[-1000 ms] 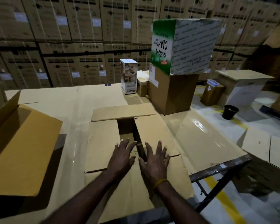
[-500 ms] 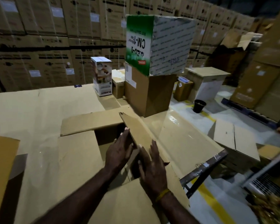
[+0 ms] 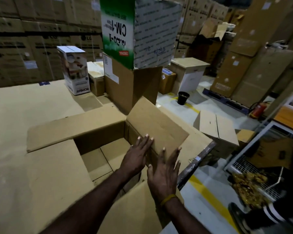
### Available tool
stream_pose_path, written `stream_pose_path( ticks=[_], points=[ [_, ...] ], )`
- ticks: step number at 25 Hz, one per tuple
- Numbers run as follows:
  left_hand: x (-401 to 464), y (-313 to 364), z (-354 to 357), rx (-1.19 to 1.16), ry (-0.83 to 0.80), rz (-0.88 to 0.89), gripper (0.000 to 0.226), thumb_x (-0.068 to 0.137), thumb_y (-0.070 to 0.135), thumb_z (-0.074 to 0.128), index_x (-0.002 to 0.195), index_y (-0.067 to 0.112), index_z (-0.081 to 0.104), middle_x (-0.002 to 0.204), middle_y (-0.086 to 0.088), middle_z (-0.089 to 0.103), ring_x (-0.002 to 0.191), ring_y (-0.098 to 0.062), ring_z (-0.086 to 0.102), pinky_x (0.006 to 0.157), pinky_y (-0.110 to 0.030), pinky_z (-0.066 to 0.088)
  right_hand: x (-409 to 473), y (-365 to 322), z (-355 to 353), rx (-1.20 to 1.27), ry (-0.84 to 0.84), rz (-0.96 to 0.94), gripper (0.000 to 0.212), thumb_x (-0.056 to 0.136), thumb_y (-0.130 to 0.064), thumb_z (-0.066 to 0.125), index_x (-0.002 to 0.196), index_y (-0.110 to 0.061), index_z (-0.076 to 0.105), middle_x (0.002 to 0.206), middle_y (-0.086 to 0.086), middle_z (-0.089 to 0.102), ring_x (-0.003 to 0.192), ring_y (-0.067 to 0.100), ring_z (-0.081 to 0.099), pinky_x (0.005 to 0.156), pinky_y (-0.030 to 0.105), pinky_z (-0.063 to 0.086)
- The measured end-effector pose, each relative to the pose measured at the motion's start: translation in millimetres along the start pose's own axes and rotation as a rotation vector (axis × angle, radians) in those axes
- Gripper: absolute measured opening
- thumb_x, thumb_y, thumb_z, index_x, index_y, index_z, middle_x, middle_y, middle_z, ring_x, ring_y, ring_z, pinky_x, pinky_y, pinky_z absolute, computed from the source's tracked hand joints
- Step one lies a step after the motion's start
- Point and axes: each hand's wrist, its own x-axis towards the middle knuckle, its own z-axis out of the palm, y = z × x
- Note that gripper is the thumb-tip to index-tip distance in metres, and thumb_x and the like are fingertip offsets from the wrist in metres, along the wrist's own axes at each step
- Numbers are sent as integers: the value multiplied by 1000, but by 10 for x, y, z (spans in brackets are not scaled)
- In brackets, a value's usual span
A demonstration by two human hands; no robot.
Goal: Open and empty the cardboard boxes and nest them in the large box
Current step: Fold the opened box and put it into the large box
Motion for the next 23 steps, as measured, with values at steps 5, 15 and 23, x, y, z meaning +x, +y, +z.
stream_pose_path(
  ticks=[5,15,23],
  points=[
    [69,39,3,32,-88,-57,73,89,9,56,151,35,28,165,5,10,150,-35,8,112,-52,34,32,69,63,54,-199,96,73,90,-48,34,157,-27,14,163,12,15,151,30,8,122,48,7],
    [-129,302,-116,-60,-202,-212,71,94,19,56,153,37,21,166,1,-1,143,-35,31,106,-54,41,-74,170,127,137,-90,10,59,92,-42,29,149,-28,38,154,13,30,143,32,27,113,50,32],
    [-1264,910,-203,-83,-4,-587,48,103,49,31,150,39,31,157,5,35,134,-17,46,106,-36,39,-469,384,150,169,-96,-164,56,99,-54,9,152,-45,21,165,-2,-14,152,19,-13,122,48,12]
  ],
)
